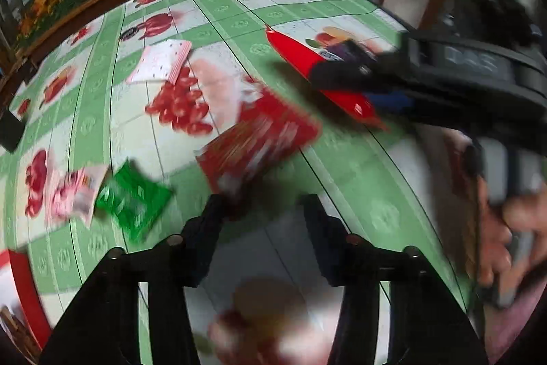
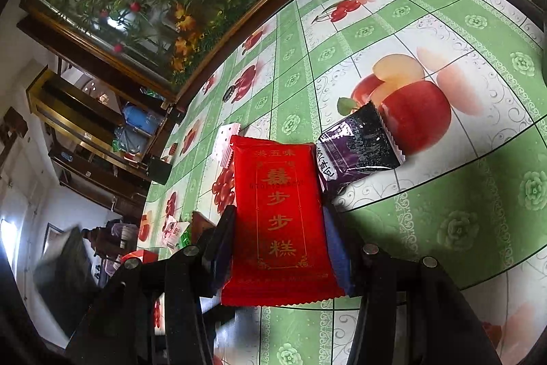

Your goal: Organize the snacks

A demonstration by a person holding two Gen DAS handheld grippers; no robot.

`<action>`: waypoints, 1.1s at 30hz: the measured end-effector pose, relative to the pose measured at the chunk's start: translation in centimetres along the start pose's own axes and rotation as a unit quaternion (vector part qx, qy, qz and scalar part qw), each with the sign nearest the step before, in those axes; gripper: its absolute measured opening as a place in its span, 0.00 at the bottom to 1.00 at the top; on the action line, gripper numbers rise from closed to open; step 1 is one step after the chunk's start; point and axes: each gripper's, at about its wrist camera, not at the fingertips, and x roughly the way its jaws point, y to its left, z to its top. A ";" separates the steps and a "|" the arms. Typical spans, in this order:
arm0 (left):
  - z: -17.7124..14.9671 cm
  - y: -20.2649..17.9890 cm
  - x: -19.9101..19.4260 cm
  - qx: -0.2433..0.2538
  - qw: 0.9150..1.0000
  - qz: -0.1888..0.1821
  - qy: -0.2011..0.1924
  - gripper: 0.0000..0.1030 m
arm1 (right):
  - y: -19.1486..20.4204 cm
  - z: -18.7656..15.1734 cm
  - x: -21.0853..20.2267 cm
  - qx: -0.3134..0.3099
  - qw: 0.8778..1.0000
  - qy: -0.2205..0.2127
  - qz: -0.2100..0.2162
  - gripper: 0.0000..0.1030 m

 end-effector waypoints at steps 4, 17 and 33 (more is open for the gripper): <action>0.0 1.1 -2.0 -0.011 0.999 0.027 -0.032 0.48 | -0.1 0.0 0.0 0.002 1.000 -0.001 0.002 0.50; 4.4 -3.4 2.5 0.161 0.984 0.070 -0.009 0.75 | -0.4 0.0 0.0 0.011 1.000 -0.003 0.009 0.50; 3.2 -2.7 2.5 0.113 0.993 -0.012 -0.018 0.32 | 0.2 0.2 0.3 -0.008 1.000 -0.009 0.000 0.50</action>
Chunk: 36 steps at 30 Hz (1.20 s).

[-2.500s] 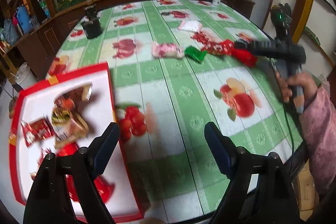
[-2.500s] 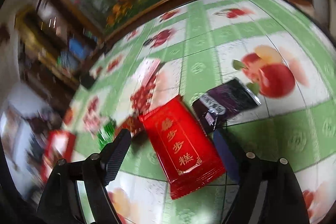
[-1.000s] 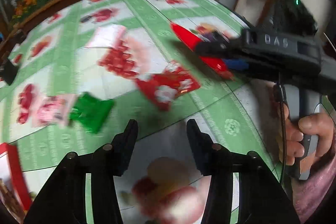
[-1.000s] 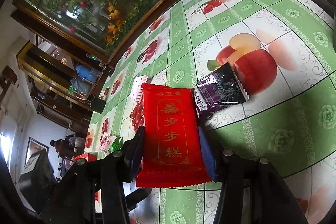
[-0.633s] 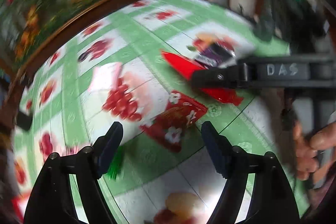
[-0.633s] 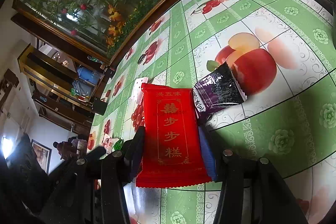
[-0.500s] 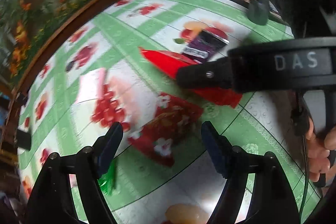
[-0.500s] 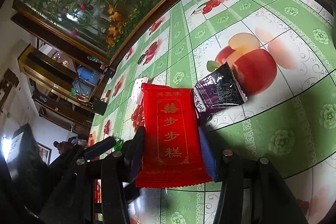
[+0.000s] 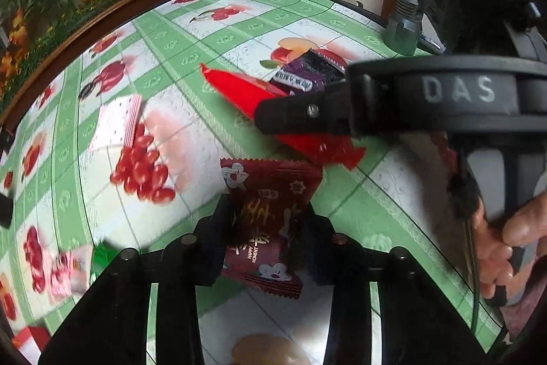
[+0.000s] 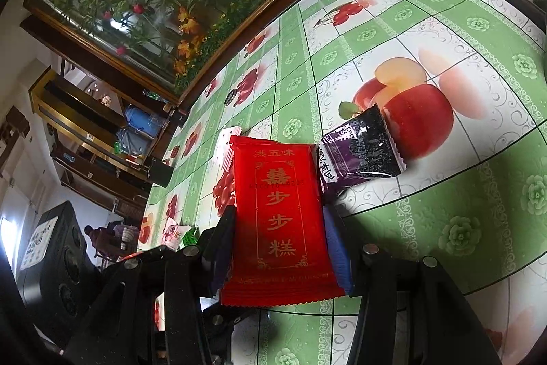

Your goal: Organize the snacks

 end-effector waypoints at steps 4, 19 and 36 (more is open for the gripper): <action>-2.2 0.8 -1.7 -0.050 0.999 -0.020 -0.008 0.32 | 0.2 -0.1 0.1 -0.014 1.000 0.000 -0.006 0.50; -11.7 -1.1 -9.7 -0.080 0.996 0.031 -0.006 0.31 | 0.6 -2.5 -0.8 -0.008 1.000 0.005 0.017 0.49; -18.2 5.1 -14.9 -0.122 0.992 0.022 -0.036 0.34 | 8.5 -11.5 -3.4 -0.027 0.998 0.002 0.061 0.49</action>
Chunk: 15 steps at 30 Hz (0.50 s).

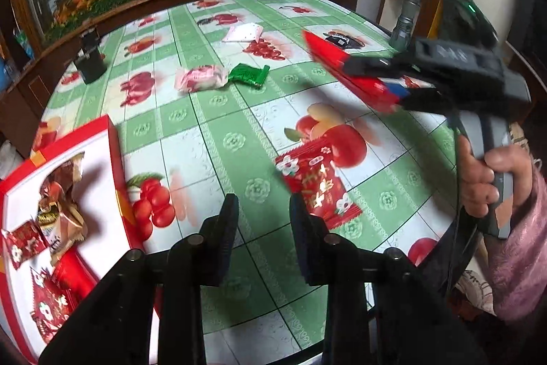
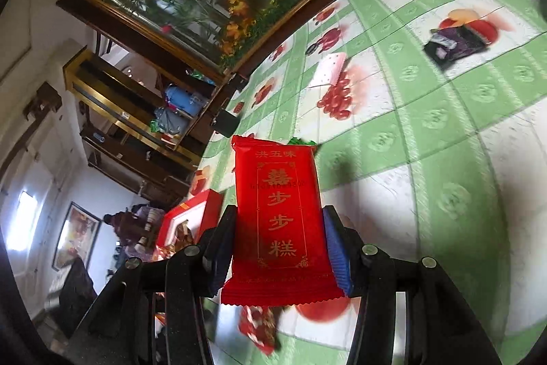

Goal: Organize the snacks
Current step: 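Carry both held packets over the red-rimmed white tray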

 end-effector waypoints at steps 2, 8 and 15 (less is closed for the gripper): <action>0.2 0.1 0.5 -0.019 1.000 -0.017 0.005 0.57 | -0.5 -0.8 -0.8 0.005 1.000 -0.005 -0.008 0.49; 1.0 -2.8 3.2 -0.066 0.997 -0.030 0.034 0.73 | -2.1 -2.4 -2.7 0.008 1.000 -0.015 -0.026 0.49; 0.7 -3.9 5.0 -0.057 0.998 0.014 0.020 0.35 | -2.4 -2.4 -3.2 0.011 1.000 -0.022 -0.012 0.49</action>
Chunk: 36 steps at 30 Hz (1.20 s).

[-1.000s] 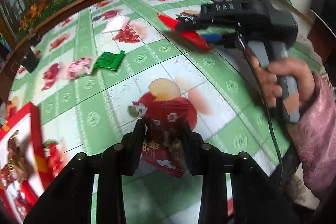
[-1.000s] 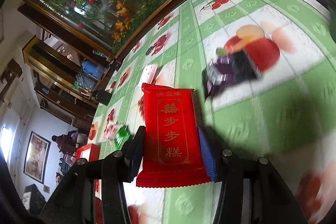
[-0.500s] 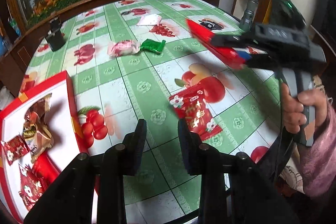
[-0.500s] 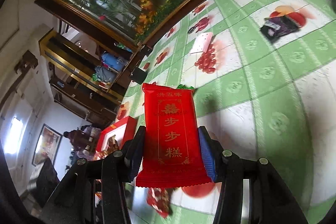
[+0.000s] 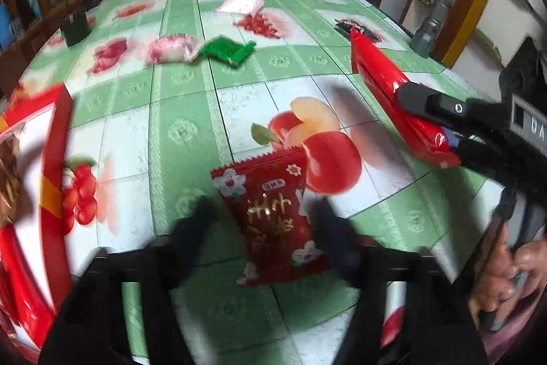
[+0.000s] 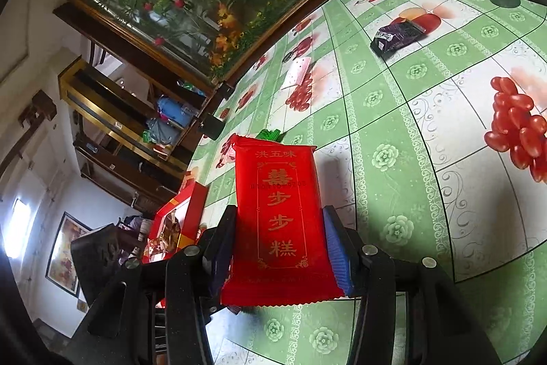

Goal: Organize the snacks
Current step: 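Carry both held packets over the red-rimmed white tray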

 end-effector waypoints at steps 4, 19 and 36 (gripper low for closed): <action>-0.4 0.3 -0.5 0.012 1.000 -0.008 0.001 0.31 | 0.2 -0.2 0.0 -0.004 1.000 -0.001 -0.004 0.49; -3.2 5.6 -7.7 0.021 0.996 0.062 -0.054 0.30 | 7.8 -4.7 5.0 -0.051 0.995 0.035 0.074 0.49; -4.6 24.9 -12.3 -0.080 0.975 0.201 -0.053 0.30 | 23.7 -9.2 17.5 -0.106 0.979 0.109 0.138 0.48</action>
